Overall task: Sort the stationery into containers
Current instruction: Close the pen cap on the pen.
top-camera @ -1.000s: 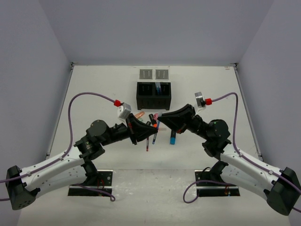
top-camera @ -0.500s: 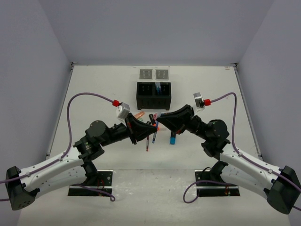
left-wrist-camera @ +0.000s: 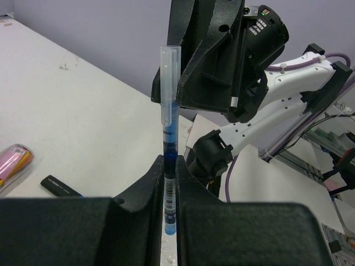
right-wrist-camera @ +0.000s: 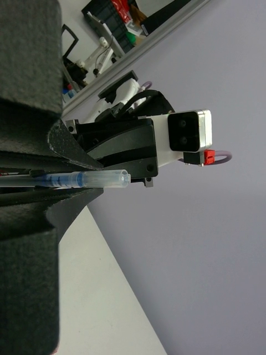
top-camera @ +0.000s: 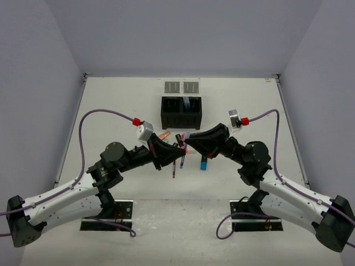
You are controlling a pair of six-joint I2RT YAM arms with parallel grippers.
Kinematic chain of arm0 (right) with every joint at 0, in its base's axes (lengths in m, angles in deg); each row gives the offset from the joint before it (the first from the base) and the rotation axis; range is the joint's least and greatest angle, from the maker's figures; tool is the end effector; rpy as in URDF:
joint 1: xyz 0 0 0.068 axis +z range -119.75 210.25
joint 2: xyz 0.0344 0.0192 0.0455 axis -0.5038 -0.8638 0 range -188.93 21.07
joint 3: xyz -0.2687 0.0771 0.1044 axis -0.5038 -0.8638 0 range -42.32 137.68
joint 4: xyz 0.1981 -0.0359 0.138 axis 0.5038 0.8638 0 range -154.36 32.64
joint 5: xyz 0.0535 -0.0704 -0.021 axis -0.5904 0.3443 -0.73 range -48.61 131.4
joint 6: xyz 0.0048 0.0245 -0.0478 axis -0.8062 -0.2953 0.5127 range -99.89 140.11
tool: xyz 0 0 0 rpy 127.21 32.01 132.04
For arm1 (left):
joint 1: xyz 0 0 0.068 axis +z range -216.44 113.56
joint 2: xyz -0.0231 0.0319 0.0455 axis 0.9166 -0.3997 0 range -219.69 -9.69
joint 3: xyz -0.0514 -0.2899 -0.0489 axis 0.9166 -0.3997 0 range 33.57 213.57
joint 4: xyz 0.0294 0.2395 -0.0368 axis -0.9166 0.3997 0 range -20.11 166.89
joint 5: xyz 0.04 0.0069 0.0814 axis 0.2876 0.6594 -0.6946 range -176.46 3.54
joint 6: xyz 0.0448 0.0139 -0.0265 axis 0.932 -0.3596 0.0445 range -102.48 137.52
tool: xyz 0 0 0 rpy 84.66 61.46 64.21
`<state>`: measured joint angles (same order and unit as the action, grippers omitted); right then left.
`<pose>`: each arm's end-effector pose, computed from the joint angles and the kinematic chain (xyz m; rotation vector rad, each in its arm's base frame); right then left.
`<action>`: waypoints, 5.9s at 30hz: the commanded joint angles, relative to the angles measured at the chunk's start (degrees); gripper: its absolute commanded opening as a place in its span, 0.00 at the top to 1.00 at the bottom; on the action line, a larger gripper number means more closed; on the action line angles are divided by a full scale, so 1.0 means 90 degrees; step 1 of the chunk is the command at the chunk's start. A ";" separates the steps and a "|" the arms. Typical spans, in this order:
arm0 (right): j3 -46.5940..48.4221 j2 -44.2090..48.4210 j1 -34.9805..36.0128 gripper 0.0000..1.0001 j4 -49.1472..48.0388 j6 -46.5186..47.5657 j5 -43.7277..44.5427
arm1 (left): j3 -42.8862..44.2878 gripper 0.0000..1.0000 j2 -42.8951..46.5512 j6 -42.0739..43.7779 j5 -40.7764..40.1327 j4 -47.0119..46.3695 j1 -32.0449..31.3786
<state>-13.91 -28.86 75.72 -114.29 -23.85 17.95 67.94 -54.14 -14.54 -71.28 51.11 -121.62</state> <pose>0.1017 0.1237 0.3593 -0.4333 1.1941 1.5928 0.0799 -0.1311 0.3527 0.5540 1.4912 -1.4144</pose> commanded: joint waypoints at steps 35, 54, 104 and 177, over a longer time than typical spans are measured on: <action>0.0729 0.0450 0.0115 1.00 0.1246 0.0870 0.0013 | 0.0320 0.62 -0.0796 0.0051 0.0318 -0.0460 0.0018; 0.0877 0.0337 0.0115 0.68 0.1306 0.0930 -0.0419 | 0.0353 1.00 -0.0508 0.0555 0.0514 -0.0764 0.0018; 0.2127 0.0245 -0.0227 0.85 0.3592 0.1437 -0.0608 | 0.0722 1.00 -0.0891 0.0574 0.1162 -0.0179 0.0018; 0.3846 -0.0236 -0.0603 0.42 0.4908 0.1220 -0.0175 | -0.1515 1.00 -0.0002 -0.0103 0.1767 -0.2276 0.0883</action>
<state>15.76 -31.69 72.98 -73.87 -14.24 16.51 55.97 -54.63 -16.24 -54.59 34.63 -113.75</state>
